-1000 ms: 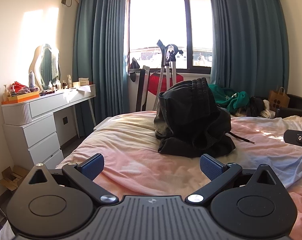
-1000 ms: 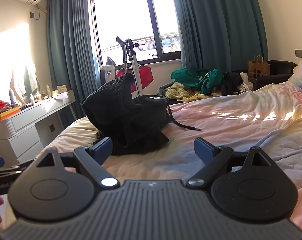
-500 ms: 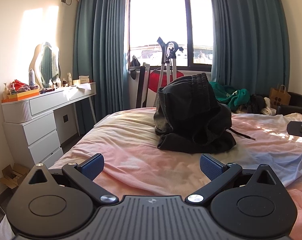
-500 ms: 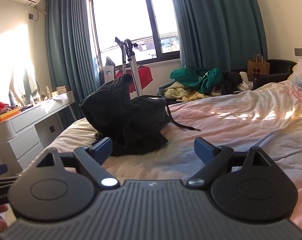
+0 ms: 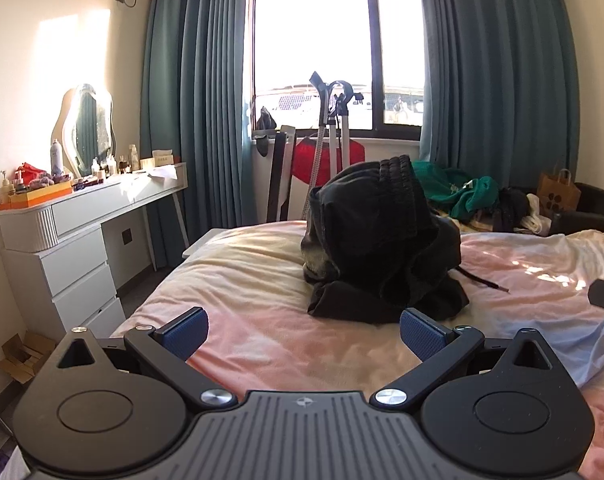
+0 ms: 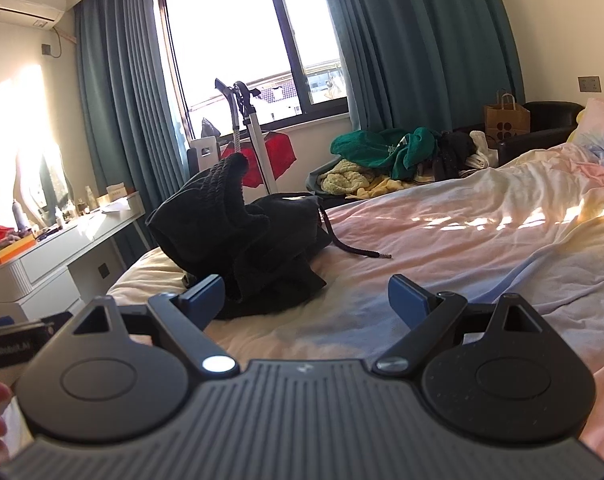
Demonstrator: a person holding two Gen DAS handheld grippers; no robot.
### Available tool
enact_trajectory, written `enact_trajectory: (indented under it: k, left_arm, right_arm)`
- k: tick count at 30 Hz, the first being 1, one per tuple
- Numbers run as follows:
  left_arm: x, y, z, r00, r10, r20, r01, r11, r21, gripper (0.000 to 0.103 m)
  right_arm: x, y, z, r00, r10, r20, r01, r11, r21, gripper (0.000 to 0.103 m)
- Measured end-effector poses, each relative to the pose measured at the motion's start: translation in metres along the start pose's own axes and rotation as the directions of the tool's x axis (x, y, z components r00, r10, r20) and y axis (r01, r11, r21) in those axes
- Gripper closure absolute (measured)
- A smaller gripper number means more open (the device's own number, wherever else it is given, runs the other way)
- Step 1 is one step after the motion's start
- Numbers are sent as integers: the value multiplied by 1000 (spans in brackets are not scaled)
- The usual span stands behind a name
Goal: Fold clothes
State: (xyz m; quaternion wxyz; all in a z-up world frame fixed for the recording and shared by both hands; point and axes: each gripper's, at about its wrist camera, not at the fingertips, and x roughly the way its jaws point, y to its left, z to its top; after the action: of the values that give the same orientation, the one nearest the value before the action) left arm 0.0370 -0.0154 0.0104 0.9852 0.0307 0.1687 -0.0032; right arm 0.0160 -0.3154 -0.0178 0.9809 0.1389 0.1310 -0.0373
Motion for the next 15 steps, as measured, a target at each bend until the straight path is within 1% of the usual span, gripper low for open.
enact_trajectory:
  k: [2,4,8,10,13,15]
  left_arm:
    - [8,-6,8,1000,-13,2,13,1000,11,0]
    - [18,-12,8,999,-31,-10,31,999,11,0]
    - [36,-21,-6,999,-37,-37,37,999,14,0]
    - [42,-22,-14,999,-34,-32,34,999,22,0]
    - [48,-21,-18,999,-30,-31,31,999,17,0]
    - [49,-16,-17,999,-29,-25,29,1000,-5,0]
  right_arm:
    - [3,-4,1,1000,-5,1,5,1000,13,13]
    - [6,-8,1,1000,-11,3,11,1000,20,13]
    - [12,-13,0,1000,-21,6,20,1000,20,13]
    - [15,-17,-1,1000,-22,5,22,1000,22,13]
    - [24,-21,-6,999,-19,-26,20,999,38,13]
    - [32,-23,-10,998,-16,-54,19,998,57,13]
